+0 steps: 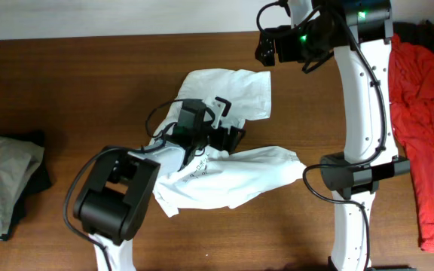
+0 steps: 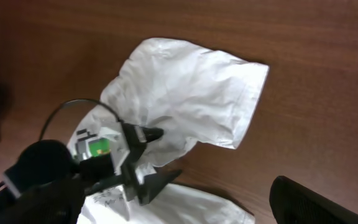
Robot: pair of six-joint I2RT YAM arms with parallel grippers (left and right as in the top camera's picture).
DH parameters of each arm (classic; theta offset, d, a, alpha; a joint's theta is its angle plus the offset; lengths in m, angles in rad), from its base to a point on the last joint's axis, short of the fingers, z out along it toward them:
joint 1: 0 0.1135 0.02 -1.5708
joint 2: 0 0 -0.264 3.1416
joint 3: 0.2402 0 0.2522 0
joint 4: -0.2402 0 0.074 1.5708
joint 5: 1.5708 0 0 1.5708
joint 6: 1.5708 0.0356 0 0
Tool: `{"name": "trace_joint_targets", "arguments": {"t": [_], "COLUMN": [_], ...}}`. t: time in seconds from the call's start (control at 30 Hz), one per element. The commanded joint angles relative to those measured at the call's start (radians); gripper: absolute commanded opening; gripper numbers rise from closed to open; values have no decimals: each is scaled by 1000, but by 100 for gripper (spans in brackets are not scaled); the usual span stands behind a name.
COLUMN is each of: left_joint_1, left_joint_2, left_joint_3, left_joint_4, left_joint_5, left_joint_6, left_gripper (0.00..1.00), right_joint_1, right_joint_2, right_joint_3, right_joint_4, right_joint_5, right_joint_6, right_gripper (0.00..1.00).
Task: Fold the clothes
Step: 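Grasp the shirt edge with the left gripper near the right gripper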
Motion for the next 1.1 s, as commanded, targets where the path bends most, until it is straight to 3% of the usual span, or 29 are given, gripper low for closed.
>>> {"name": "trace_joint_targets", "arguments": {"t": [0.0, 0.03, 0.1, 0.13, 0.17, 0.2, 0.23, 0.53, 0.73, 0.87, 0.9, 0.93, 1.0, 1.07], "left_joint_1": [10, 10, 10, 15, 17, 19, 23, 187, 286, 332, 342, 346, 349, 349], "left_joint_2": [78, 104, 150, 171, 174, 174, 174, -64, -185, -188, -188, -188, -188, -188], "left_joint_3": [77, 99, 137, 160, 173, 180, 198, 519, 521, 521, 521, 521, 521, 521], "left_joint_4": [-8, -8, -12, -32, -50, -49, -49, -183, -257, -343, -358, -368, -400, -449], "left_joint_5": [6, 6, 5, 6, 5, -14, -36, -63, -218, -222, -224, -224, -224, -224], "left_joint_6": [-77, -85, -110, -122, -121, -121, -121, -120, -48, -49, -48, -48, -48, -37], "left_gripper": [89, 75, 27, 6, 0, 0, 0, 0, 0, 0, 0, 0, 0, 0], "right_joint_1": [6, 6, 6, 6, 6, 6, 6, 6, 16, 39, 39, 39, 39, 39], "right_joint_2": [-14, -13, -14, -14, -14, -14, -14, -13, -13, -8, -8, -8, -8, -8], "right_joint_3": [16, 16, 16, 16, 16, 16, 16, 16, -3, -150, -225, -294, -471, -622], "right_joint_4": [-6, -6, -6, -6, -6, -6, -6, -6, -6, 0, 22, 53, 171, 334], "right_joint_5": [-83, -94, -117, -133, -142, -141, -141, -129, -129, -18, -5, -5, -5, -5], "right_joint_6": [-8, -8, -8, -8, -8, -8, -8, -8, -8, -8, -8, -8, -8, -8], "right_gripper": [99, 99, 98, 91, 82, 66, 60, 60, 59, 55, 59, 78, 99, 100]}}
